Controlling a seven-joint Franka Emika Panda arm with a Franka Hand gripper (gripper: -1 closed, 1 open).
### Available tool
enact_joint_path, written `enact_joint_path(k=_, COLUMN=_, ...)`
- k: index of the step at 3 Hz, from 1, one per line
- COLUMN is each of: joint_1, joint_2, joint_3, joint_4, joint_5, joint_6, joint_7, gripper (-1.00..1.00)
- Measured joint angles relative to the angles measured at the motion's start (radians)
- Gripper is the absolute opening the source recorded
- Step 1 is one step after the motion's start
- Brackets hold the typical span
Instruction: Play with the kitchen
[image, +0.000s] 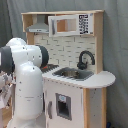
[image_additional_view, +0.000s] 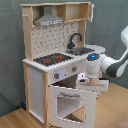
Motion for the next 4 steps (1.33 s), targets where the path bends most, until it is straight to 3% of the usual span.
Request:
enact_joint_path(k=1, joint_1=-0.008, joint_2=-0.055, joint_3=-0.003, joint_4=0.023, joint_5=0.0, joint_6=-0.01, joint_7=0.067, gripper=-1.0)
enact_joint_path(k=2, joint_1=-0.009, joint_2=-0.061, joint_3=-0.004, joint_4=0.025, joint_5=0.0, joint_6=-0.011, joint_7=0.068, gripper=1.0)
enact_joint_path(k=3, joint_1=-0.01, joint_2=-0.065, joint_3=-0.004, joint_4=0.027, joint_5=0.0, joint_6=-0.012, joint_7=0.069, gripper=1.0)
enact_joint_path(k=4, joint_1=-0.013, joint_2=-0.151, joint_3=-0.01, joint_4=0.055, joint_5=-0.012, joint_6=-0.069, joint_7=0.075, gripper=1.0)
